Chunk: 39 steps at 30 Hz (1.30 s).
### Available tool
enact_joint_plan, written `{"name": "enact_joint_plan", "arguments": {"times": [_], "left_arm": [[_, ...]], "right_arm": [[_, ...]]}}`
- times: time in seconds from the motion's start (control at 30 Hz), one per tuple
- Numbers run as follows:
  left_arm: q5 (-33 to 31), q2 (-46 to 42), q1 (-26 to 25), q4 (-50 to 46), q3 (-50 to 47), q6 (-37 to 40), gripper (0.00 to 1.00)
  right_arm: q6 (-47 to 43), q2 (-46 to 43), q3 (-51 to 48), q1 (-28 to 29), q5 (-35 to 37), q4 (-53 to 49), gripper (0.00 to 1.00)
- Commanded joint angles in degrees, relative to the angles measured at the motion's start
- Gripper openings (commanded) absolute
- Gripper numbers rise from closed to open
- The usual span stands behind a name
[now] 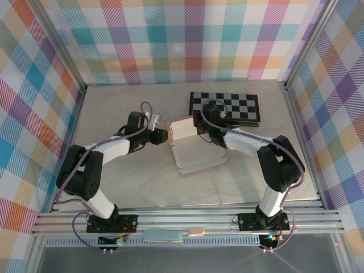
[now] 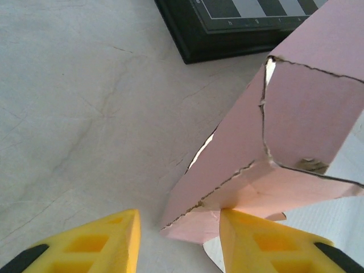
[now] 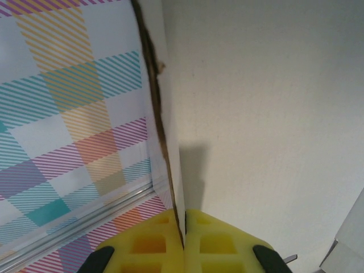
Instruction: Fold the paper box
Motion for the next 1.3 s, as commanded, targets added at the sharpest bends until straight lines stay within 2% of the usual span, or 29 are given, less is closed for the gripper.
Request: {"name": "enact_joint_plan", "arguments": {"times": [0.0, 0.47, 0.83, 1.03, 1.17, 1.27], "left_arm": [[2.1, 1.2, -0.7, 3.5, 2.4, 0.9, 0.41], [1.3, 6.2, -4.3, 7.4, 6.4, -1.7, 0.39], [-0.1, 5.8, -4.5, 7.7, 4.5, -2.1, 0.40], [-1.3, 5.2, -4.5, 8.1, 2.8, -2.6, 0.39], [-2.2, 4.9, -4.5, 8.9, 1.7, -3.2, 0.39], [-2.6, 4.8, -4.6, 9.3, 1.1, -3.5, 0.40]], "right_arm": [[2.3, 1.8, 1.7, 0.2, -0.9, -3.6, 0.00], [2.9, 2.0, 3.0, 0.2, -0.5, -4.2, 0.00], [0.6, 1.5, 2.1, 0.0, -0.2, -3.5, 0.00], [-6.1, 0.6, -3.3, 0.0, 0.9, 7.9, 0.00], [-7.1, 0.7, -8.3, 0.0, 0.6, 18.9, 0.00], [-7.8, 0.6, -10.1, 0.0, 0.7, 22.6, 0.00]]}}
